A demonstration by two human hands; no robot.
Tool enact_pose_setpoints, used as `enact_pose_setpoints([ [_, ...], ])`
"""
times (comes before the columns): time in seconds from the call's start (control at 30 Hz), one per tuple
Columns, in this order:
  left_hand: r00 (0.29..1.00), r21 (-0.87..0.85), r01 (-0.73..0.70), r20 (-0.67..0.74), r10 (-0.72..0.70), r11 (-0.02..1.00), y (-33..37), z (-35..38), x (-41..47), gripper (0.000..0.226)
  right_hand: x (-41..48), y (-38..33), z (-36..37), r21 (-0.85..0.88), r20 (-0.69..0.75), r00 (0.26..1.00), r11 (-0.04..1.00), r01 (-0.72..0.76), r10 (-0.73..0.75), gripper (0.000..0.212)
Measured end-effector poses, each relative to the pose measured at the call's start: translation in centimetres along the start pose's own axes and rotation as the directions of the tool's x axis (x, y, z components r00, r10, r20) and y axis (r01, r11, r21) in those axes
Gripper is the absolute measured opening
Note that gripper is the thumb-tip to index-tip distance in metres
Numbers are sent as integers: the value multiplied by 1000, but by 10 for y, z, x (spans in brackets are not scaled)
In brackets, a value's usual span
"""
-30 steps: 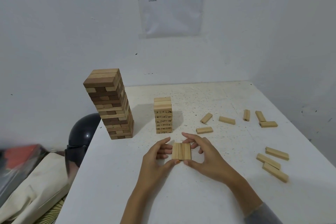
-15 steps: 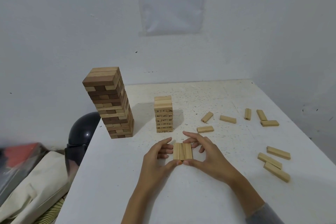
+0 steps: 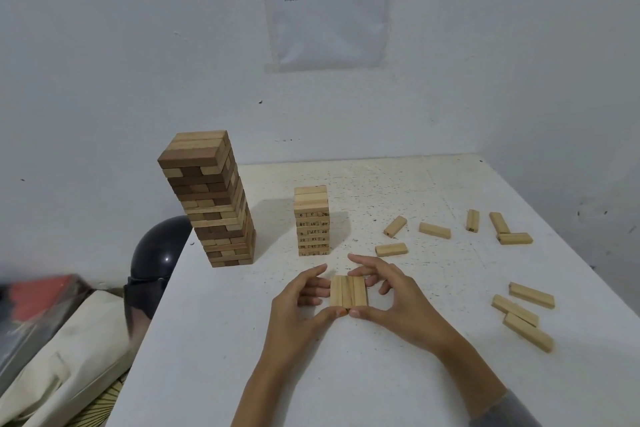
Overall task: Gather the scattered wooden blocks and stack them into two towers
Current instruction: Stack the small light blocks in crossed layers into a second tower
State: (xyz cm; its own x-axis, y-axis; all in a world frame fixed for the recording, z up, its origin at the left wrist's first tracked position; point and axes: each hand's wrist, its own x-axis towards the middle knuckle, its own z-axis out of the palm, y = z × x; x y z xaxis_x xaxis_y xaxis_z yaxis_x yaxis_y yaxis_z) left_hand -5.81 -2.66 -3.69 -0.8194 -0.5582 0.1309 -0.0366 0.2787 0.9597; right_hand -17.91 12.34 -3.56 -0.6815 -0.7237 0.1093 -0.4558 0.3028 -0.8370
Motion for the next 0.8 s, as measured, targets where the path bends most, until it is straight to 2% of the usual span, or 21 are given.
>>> enact_pose_setpoints([
  [0.2, 1000, -49, -16, -10, 15, 999, 11, -5, 0, 61, -2, -14, -4, -16, -20, 999, 999, 30, -31, 67],
  [0.57, 957, 8, -261, -132, 260, 965, 72, -33, 30, 52, 44, -80, -42, 1, -35, 978, 979, 206, -206, 64],
  [0.8, 956, 100, -222, -172, 237, 970, 83, -34, 71, 44, 97, -87, -48, -2, 38, 981, 981, 193, -192, 59],
])
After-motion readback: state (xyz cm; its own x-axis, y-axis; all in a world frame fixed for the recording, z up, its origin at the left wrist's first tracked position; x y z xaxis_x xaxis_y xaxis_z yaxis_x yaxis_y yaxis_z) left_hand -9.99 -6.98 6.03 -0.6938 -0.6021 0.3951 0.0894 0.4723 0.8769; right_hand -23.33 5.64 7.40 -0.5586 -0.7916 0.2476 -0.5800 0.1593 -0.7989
